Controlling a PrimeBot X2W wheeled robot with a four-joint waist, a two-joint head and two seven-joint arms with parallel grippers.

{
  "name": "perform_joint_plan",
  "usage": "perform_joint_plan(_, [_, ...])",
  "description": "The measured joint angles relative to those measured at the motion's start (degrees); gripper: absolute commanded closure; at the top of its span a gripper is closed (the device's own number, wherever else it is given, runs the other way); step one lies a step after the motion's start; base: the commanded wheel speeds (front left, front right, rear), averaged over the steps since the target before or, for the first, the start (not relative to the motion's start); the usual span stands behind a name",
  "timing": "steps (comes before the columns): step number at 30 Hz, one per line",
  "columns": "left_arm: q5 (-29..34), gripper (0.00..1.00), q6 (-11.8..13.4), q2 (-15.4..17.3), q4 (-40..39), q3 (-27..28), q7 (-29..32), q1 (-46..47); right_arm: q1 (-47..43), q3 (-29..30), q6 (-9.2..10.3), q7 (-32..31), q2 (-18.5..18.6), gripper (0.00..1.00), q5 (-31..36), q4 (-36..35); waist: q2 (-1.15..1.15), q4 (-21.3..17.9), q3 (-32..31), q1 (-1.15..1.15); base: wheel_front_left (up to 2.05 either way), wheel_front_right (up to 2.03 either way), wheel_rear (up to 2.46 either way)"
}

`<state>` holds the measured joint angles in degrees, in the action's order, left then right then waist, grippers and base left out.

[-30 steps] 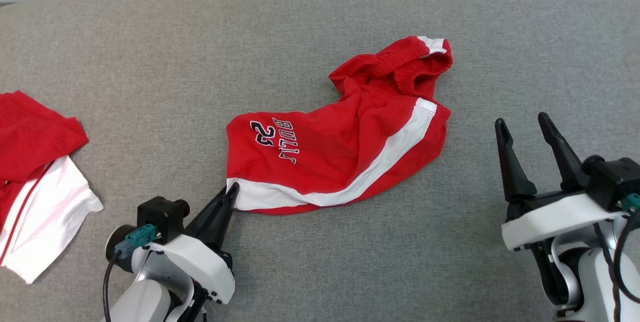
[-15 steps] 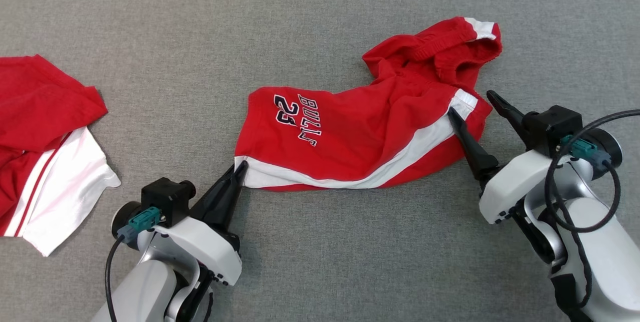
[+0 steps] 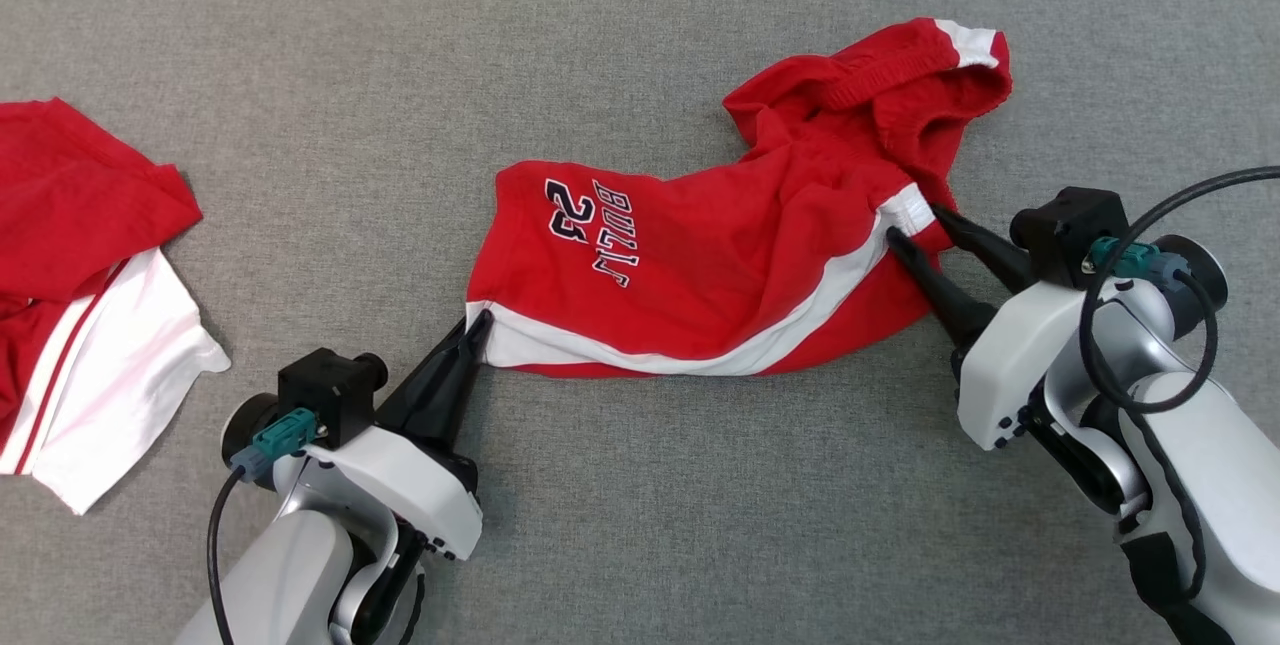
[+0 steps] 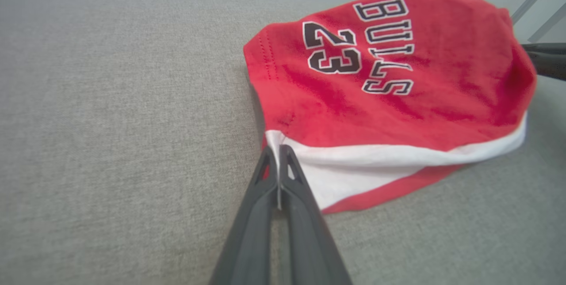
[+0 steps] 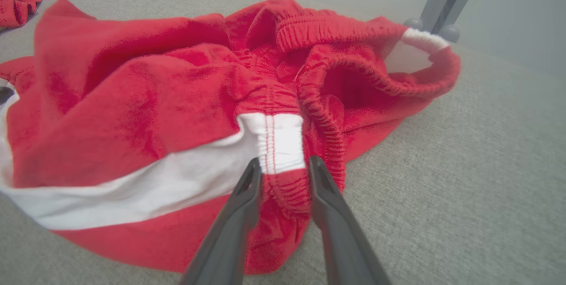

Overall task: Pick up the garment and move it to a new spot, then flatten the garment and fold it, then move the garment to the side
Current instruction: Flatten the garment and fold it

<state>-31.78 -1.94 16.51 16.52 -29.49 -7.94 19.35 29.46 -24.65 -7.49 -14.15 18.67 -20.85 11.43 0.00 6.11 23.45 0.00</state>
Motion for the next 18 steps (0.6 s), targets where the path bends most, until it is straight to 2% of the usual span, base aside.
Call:
perform_joint_plan(8, [0.3, 1.0, 0.8, 0.3, -0.7, 0.8, -2.2, 1.0, -0.6, 1.6, 0.0, 3.4, 0.2, 1.0, -0.9, -3.3, 0.0, -0.4, -0.5, 0.0, 0.0, 0.0, 0.0])
perform_joint_plan(18, [2.1, 1.0, 4.0, 3.5, -11.4, 4.6, -4.5, 2.6, -7.0, 10.4, 0.0, 10.2, -3.8, 1.0, -2.8, -10.7, 0.0, -1.4, -4.5, 0.0, 0.0, 0.0, 0.0])
